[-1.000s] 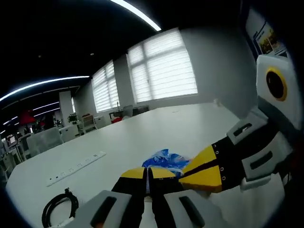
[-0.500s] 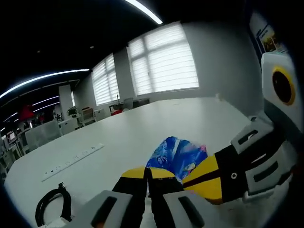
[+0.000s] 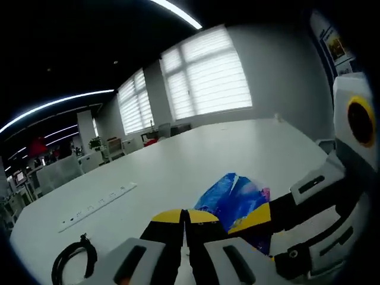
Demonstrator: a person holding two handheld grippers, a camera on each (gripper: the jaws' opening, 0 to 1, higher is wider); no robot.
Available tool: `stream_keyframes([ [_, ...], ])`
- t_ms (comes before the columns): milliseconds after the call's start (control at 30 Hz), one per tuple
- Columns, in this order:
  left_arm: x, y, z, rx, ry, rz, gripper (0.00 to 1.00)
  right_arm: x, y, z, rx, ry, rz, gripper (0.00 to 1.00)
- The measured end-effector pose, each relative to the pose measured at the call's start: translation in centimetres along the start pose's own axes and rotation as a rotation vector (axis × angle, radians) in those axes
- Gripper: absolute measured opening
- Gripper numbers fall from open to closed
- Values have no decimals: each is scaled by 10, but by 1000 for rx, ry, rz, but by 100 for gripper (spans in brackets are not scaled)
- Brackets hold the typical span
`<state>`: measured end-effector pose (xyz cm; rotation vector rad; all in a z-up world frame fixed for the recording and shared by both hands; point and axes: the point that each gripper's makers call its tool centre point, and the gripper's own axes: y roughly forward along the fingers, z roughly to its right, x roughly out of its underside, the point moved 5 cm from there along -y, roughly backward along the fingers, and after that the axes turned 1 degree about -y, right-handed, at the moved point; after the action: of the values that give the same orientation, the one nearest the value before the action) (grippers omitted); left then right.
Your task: Arrange the tabletop items into an orderly group along one side of the table until the central work area is clear of visible clutter.
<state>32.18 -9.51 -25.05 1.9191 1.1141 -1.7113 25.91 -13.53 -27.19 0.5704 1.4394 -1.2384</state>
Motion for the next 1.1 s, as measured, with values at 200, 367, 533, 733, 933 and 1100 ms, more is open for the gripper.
stream_keyframes([
  [200,-8,-8,-1,-21,32,4,4,-3,-7,3,4,23,35,29],
  [367,-18,-19,-1,-29,34,31,9,-10,-19,13,38,53,86,30],
  [533,-30,-31,1,-47,82,52,12,-28,-35,14,35,-9,173,32],
  [733,-41,-45,-4,-75,85,75,18,-43,-38,9,5,-55,223,36],
  [933,-39,-66,-12,-122,55,66,26,-50,-38,-14,-83,-204,268,43],
  [1100,-44,-87,-23,-189,122,72,31,-51,-36,-34,-129,-339,261,48],
])
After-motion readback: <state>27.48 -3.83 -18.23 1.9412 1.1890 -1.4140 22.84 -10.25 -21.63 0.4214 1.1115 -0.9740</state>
